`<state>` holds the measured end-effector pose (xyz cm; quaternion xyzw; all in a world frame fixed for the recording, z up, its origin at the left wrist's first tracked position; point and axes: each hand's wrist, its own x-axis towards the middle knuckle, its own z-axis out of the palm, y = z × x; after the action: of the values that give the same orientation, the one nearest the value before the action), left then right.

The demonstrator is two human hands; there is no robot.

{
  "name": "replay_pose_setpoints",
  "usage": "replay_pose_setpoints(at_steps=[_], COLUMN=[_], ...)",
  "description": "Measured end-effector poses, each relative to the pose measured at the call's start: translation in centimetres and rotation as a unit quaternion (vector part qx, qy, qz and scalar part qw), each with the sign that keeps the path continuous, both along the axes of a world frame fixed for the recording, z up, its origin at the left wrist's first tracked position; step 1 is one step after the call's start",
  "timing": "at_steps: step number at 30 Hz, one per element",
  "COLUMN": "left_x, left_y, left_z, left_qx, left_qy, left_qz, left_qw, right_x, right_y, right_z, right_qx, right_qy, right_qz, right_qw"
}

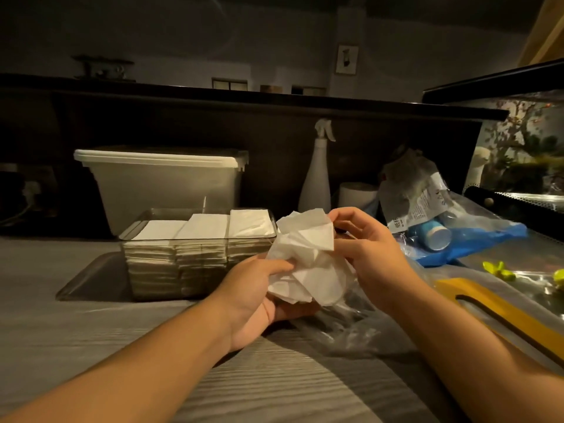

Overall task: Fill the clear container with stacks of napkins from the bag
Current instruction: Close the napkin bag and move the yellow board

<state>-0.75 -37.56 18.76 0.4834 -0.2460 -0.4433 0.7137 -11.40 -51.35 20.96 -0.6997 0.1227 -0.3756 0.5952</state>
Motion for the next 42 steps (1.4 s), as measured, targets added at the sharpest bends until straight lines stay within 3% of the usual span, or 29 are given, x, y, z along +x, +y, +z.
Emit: replay_pose_setpoints(at_steps=[4,9,16,22,26,30,33,42], left_x=[-0.1,-0.2,-0.5,-0.5,-0.1,0.1,0.3,0.8], left_y=[0.1,0.3,0.6,0.2,0.2,0.2,0.1,0.4], left_z=[0.2,0.3,0.8,0.4,0.5,0.4,0.6,1.2], left_qx=[-0.013,-0.041,-0.077,-0.055,-0.024,-0.004,-0.003,-0.012], left_qy=[0.004,0.034,0.024,-0.102,-0.185,-0.204,-0.193,-0.182], left_qz=[0.012,0.038,0.017,0.101,0.12,0.127,0.135,0.139], left_qw=[1.0,0.998,0.997,0.988,0.975,0.971,0.972,0.973], right_x=[0.1,-0.1,0.0,0.1,0.2,0.1,0.1,-0.1], right_y=[0.2,-0.4,-0.4,-0.8,-0.5,-0.2,0.5,0.1], right_z=[0.0,0.3,-0.3,-0.6,-0.1,-0.4,-0.7,-0.3], right_qx=[-0.017,0.042,-0.018,-0.011,0.06,-0.082,-0.128,-0.101], right_qy=[0.0,-0.027,-0.011,0.003,-0.032,0.036,0.042,0.005], right_qz=[0.004,0.047,0.06,0.061,0.02,-0.026,-0.053,-0.119], right_qw=[1.0,0.998,0.998,0.998,0.998,0.996,0.99,0.988])
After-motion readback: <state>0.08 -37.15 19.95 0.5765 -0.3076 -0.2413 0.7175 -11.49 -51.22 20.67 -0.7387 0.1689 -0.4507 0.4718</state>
